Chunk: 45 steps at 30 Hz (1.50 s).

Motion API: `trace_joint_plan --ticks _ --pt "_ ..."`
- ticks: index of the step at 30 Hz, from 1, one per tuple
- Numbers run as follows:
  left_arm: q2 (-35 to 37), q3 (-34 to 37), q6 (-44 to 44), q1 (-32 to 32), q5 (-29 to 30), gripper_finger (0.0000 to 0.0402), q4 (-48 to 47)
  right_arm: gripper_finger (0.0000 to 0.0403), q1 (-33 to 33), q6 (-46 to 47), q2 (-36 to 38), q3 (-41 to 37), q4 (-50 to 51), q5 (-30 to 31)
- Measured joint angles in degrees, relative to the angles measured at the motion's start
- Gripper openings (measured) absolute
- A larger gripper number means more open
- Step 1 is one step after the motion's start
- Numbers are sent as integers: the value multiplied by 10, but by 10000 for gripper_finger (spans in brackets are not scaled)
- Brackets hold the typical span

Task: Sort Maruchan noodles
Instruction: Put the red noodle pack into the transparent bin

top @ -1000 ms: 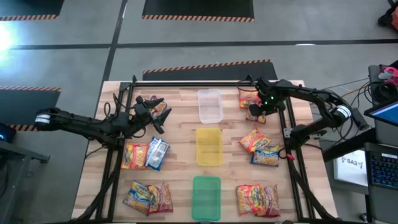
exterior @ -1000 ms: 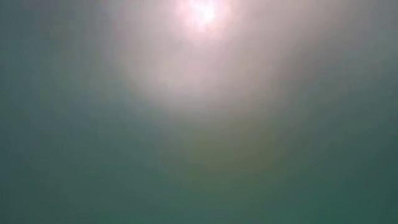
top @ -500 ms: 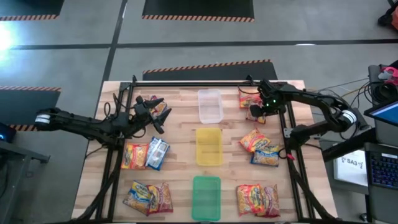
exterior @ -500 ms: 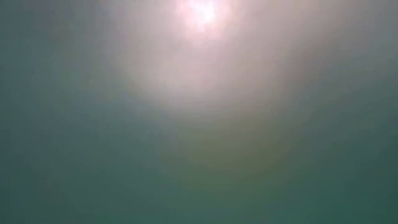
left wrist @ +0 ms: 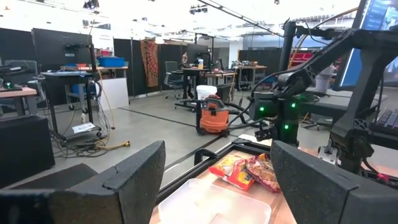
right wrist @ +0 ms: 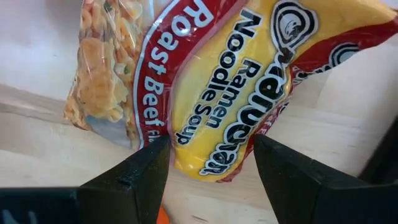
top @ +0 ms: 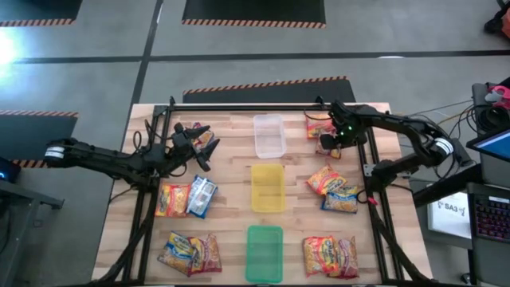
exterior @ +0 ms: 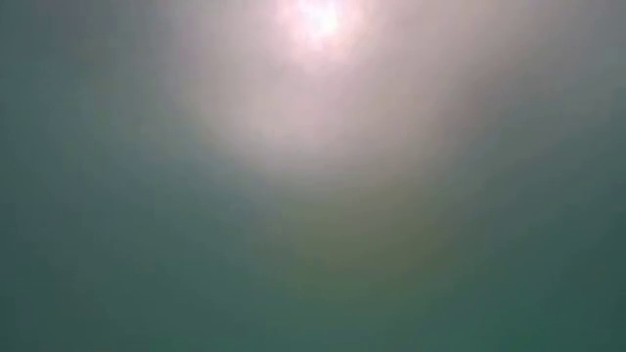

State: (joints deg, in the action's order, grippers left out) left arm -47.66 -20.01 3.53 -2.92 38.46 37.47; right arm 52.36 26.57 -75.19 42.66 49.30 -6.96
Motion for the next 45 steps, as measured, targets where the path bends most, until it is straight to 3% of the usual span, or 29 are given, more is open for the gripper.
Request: trace_joint_plan --ticks 6,22,26,36,45 --pt "0 0 5 0 0 275 0 222 0 8 4 11 54 74" --pt "0 0 5 0 0 275 0 222 0 -11 -80 4 6 71" --pt "0 0 5 0 0 275 0 222 1 -13 -99 6 -16 49" --pt "0 0 5 0 0 275 0 221 -5 -40 -112 4 -25 -93" --pt "0 0 5 0 0 275 -1 221 -12 -79 -109 0 -23 -87"
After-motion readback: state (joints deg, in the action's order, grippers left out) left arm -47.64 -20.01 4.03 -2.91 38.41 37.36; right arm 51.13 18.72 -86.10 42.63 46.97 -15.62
